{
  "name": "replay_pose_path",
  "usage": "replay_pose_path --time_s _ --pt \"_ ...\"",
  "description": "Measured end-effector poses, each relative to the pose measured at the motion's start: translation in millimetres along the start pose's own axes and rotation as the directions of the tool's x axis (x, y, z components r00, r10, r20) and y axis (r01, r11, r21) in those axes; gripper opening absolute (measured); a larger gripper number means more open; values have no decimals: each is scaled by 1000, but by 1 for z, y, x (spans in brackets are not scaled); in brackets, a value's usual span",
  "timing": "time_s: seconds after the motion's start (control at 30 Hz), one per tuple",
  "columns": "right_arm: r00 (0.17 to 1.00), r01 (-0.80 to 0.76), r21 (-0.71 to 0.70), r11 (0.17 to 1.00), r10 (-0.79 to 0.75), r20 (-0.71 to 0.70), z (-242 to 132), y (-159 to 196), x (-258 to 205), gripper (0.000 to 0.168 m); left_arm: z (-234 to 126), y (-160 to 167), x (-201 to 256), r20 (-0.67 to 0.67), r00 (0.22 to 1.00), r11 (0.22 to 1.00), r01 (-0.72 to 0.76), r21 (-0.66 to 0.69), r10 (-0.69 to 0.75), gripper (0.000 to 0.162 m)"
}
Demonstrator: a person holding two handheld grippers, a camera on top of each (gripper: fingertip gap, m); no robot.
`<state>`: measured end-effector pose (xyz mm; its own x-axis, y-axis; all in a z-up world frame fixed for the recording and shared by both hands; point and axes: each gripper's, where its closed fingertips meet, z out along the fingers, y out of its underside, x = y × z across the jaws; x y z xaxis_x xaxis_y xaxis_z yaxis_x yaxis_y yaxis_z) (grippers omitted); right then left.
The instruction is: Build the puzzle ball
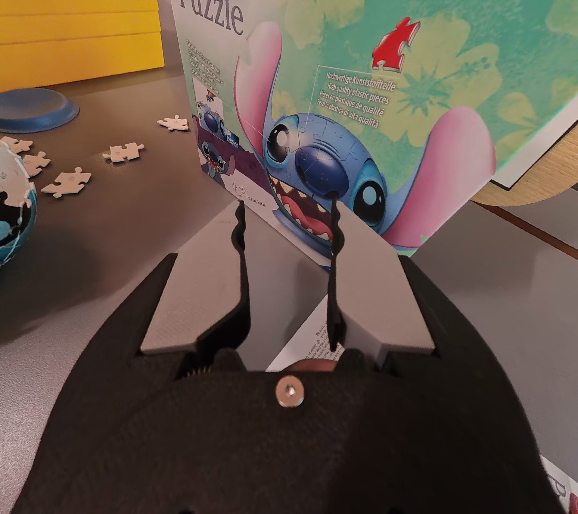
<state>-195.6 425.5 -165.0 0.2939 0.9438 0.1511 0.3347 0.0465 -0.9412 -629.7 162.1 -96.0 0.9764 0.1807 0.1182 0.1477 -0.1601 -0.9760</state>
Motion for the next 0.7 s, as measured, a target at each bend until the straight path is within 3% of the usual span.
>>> replay_pose_path --time_s 0.4,0.57,0.7 --pt "1000 26 -33 999 -26 0 4 5 -4 51 -7 -3 0 -13 1000 999 -6 -33 5 52" --pt "998 48 -14 999 -48 -32 -2 -2 0 51 -13 11 -5 -21 996 980 -86 -178 84 47" --pt "998 35 31 999 -33 -60 -11 -12 6 51 -23 40 17 -230 965 890 -212 -403 126 48"
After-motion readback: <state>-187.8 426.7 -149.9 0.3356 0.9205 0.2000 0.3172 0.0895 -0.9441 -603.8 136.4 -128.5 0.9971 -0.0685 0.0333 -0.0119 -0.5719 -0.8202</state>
